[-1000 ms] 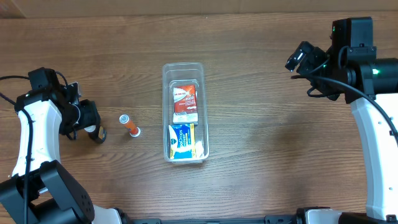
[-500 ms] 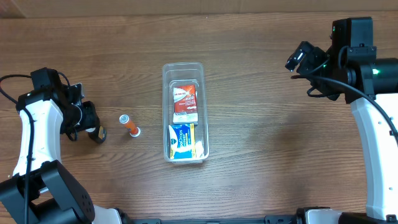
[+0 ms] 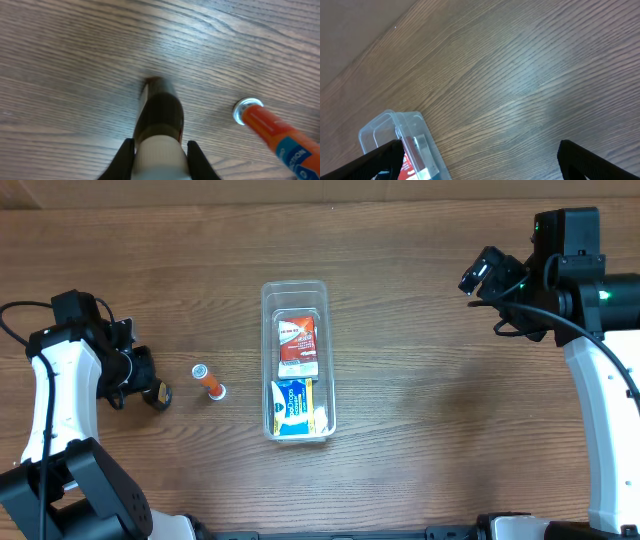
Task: Pack container
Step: 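Lift the dark bottle with the left gripper and drop it into the container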
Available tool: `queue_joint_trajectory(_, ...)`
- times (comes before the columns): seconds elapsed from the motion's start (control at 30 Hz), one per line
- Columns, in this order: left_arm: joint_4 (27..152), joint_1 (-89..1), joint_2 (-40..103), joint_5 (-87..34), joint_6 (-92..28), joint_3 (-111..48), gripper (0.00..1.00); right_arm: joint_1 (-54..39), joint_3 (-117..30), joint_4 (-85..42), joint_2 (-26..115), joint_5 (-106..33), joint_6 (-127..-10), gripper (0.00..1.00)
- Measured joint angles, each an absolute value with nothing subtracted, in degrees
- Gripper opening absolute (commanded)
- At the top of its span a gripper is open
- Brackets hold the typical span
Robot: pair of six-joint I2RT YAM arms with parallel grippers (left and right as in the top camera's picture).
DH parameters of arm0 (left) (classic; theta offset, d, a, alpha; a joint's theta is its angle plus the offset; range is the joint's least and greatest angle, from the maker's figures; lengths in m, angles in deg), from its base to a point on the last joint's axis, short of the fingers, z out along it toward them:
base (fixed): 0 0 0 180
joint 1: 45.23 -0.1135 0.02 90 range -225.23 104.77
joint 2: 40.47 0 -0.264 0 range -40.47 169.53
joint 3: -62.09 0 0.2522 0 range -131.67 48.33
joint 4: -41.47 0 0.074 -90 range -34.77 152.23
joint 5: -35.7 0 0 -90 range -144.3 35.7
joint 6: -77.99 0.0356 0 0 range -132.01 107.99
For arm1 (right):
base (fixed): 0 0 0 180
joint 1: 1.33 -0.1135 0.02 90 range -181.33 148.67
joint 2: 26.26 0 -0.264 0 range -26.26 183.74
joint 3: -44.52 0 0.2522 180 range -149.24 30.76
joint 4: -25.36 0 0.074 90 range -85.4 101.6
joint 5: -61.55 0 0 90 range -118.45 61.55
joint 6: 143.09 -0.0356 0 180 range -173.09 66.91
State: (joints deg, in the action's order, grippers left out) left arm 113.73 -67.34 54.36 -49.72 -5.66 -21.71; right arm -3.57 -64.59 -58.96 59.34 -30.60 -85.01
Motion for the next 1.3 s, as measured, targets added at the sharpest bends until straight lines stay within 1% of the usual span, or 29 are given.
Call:
queue_joint_trajectory(0.07, 115.35, -67.32, 54.47, -49.77, -6.97, -22.65, 0.04, -3.57, -64.59, -58.96, 59.34, -30.60, -85.03, 1.00)
queue_joint_trajectory(0.13, 123.65, -67.34, 55.34, -49.57, -8.09, -28.68, 0.04, -3.57, -64.59, -59.01, 59.34, -30.62, -85.01, 1.00)
queue_joint_trajectory(0.2, 135.78, -66.79, 56.26, -49.42, -10.77, -44.66, 0.04, -3.57, -64.57, -59.03, 59.34, -30.60, -85.03, 1.00)
queue_joint_trajectory(0.27, 144.66, -64.61, 56.32, -49.48, -13.44, -59.65, 0.04, -3.57, -64.57, -58.96, 59.34, -30.60, -85.03, 1.00)
queue_joint_trajectory(0.3, 145.97, -62.97, 55.49, -49.39, -14.49, -64.81, 0.04, -3.57, -64.57, -59.01, 59.34, -30.60, -85.03, 1.00)
queue_joint_trajectory(0.33, 148.55, -59.95, 54.88, -49.11, -16.20, -72.02, 0.04, -3.57, -64.57, -59.01, 59.34, -30.60, -85.03, 1.00)
queue_joint_trajectory(0.37, 149.42, -55.91, 53.77, -48.41, -18.38, -75.89, 0.04, -3.57, -64.57, -58.98, 59.34, -30.64, -85.01, 1.00)
queue_joint_trajectory(0.43, 148.50, -48.02, 53.22, -48.17, -22.56, -77.12, 0.04, -3.57, -64.57, -58.96, 59.34, -30.62, -85.01, 1.00)
queue_joint_trajectory(0.53, 143.30, -34.84, 53.61, -48.72, -30.23, -73.75, 0.04, -3.57, -64.57, -58.96, 59.34, -30.60, -85.03, 1.00)
queue_joint_trajectory(0.57, 139.91, -30.84, 53.50, -49.92, -33.77, -70.43, 0.04, -3.57, -64.57, -58.96, 59.34, -30.62, -85.03, 1.00)
queue_joint_trajectory(0.7, 128.77, -21.53, 53.94, -52.85, -44.39, -56.79, 0.04, -3.57, -64.57, -58.96, 59.34, -30.62, -85.03, 1.00)
queue_joint_trajectory(0.73, 125.25, -18.99, 54.33, -53.20, -49.53, -51.00, 0.04, -3.57, -64.57, -58.94, 59.34, -30.62, -85.03, 1.00)
queue_joint_trajectory(0.8, 122.82, -17.42, 54.95, -53.59, -52.54, -46.36, 0.04, -3.57, -64.57, -58.98, 59.34, -30.62, -85.03, 1.00)
queue_joint_trajectory(0.87, 122.10, -15.08, 54.82, -54.11, -58.12, -40.64, 0.04, -3.57, -64.57, -58.96, 59.34, -30.60, -85.01, 1.00)
queue_joint_trajectory(1.0, 118.67, -11.39, 54.79, -54.31, -64.26, -35.09, 0.04, -3.57, -64.57, -58.94, 59.34, -30.60, -85.01, 1.00)
queue_joint_trajectory(1.2, 113.86, -7.15, 54.79, -54.99, -69.13, -29.62, 0.05, -3.57, -64.57, -58.94, 59.34, -30.62, -84.99, 1.00)
queue_joint_trajectory(1.23, 113.36, -6.66, 54.79, -55.25, -70.01, -28.77, 0.11, -3.57, -64.57, -58.94, 59.34, -30.62, -85.03, 1.00)
queue_joint_trajectory(1.27, 113.03, -6.51, 54.79, -55.36, -70.42, -28.20, 0.16, -3.57, -64.57, -58.96, 59.34, -30.62, -85.01, 1.00)
queue_joint_trajectory(1.3, 112.59, -6.29, 54.79, -55.58, -70.64, -27.89, 0.25, -3.57, -64.57, -58.96, 59.34, -30.62, -85.01, 1.00)
